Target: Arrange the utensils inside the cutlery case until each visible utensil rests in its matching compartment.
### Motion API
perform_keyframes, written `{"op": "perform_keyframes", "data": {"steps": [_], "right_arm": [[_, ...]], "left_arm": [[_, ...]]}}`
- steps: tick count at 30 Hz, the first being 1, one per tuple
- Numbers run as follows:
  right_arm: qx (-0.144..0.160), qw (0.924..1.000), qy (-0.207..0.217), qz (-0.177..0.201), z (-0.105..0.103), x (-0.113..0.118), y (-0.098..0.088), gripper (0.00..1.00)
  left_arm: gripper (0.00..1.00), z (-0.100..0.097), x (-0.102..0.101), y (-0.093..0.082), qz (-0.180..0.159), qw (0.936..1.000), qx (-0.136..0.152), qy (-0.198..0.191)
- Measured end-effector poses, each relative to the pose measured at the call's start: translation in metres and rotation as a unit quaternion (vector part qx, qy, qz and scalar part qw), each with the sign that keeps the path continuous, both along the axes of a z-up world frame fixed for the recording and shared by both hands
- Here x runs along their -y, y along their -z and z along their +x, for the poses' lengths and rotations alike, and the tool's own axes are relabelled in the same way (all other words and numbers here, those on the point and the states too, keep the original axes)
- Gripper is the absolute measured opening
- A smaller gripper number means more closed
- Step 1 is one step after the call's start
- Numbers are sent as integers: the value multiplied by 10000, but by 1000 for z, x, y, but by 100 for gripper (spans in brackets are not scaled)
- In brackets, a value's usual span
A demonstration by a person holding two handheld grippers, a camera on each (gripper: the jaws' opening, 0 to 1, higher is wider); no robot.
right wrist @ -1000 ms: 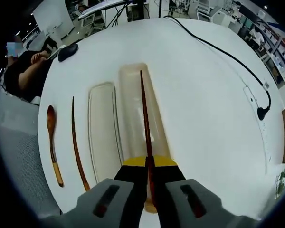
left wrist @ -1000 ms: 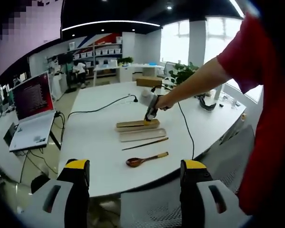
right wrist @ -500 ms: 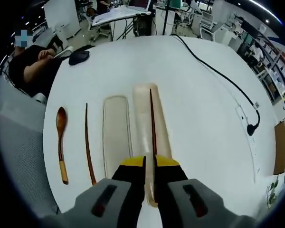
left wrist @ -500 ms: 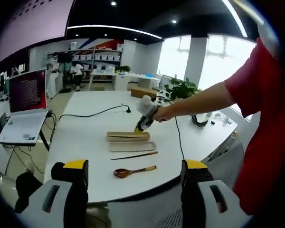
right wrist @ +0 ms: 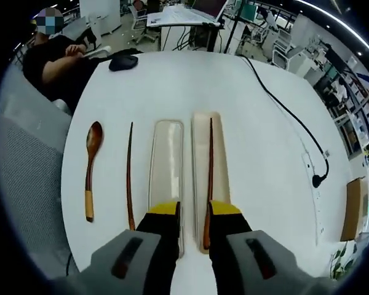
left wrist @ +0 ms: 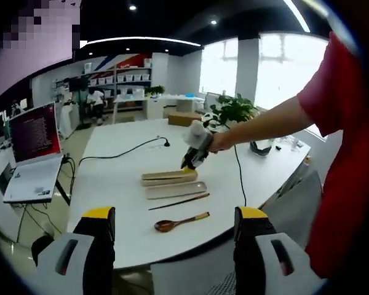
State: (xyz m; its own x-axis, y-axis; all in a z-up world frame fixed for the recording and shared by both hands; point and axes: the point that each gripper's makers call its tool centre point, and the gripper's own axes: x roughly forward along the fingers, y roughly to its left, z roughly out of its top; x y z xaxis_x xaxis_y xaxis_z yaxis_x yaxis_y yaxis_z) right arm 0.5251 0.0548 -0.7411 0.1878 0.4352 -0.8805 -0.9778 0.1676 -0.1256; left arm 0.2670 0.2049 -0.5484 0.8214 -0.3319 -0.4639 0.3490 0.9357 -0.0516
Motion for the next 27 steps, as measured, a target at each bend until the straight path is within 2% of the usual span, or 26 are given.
{"op": "perform_keyframes", "data": {"steps": [3,5,8,13,17,21,23,27], "right_arm": [[17,9999,-116,8,-5,-2,2,14],[88,9994,-290,146,-7,-8,-2,12],[55,9995,-278,107,-9,-12,-5,13],[23,9990,-373,252,-28,-21,-13,13],[185,9979,-617,34,-38,-14,-11,8],[10,9983,-574,68,-48,-12,-10,7],[-6,9982,-602,5,-49,-9,-8,6],[-90,9987,-499,-11,-52,-4,-8,7]], "left_arm": [[81,-5,-1,-2,15,10000,30,-51],[81,-10,-3,-1,49,9999,23,-107],[81,-16,-4,-2,67,9999,-31,-136],[80,-25,-4,-5,144,9996,16,-236],[80,-33,0,-5,192,9995,54,-246],[78,-40,10,8,154,9996,-202,-109],[78,-39,13,7,219,9996,-154,-106],[79,-36,20,5,108,9998,-84,-109]]}}
